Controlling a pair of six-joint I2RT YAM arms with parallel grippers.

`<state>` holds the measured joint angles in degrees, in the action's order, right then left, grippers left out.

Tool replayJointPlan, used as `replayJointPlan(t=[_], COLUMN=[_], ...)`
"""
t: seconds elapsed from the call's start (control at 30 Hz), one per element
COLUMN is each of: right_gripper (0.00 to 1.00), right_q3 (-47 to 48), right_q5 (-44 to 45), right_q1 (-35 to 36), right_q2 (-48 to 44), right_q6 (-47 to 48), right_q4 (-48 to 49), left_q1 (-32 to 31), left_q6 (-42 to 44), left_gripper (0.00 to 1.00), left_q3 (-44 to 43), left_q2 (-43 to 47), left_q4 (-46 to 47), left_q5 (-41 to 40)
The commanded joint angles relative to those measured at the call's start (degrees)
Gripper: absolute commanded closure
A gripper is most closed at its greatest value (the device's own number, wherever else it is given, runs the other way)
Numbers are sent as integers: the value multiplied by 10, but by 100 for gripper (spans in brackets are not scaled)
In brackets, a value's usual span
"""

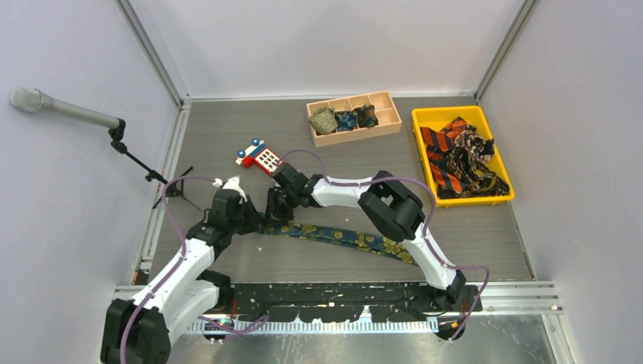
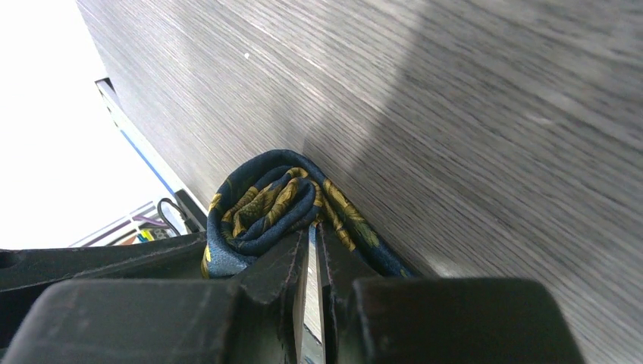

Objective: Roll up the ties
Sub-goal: Roll the tie at the center of the board.

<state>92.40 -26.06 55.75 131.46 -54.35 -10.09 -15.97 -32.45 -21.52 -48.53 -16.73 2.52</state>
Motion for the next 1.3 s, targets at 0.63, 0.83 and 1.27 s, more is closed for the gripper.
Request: replayJointPlan(t=[0.63,0.83,1.27], right_gripper=[84,84,84], right_q3=[-54,-74,-170], right_q5=[45,56,97], right_q1=[2,-5,-22], right_q2=[-93,-126,-198], right_q6=[9,14,25], right_q4=[-24,-38,-44], left_q1=[-146,-156,-175], left_q6=[-25,-23,-15], left_gripper=[100,100,100], left_q3=[-64,-69,-73], left_q2=[-95,-106,-108], left_q4=[-54,-55,-54], left_q5=[-120,-127,-126])
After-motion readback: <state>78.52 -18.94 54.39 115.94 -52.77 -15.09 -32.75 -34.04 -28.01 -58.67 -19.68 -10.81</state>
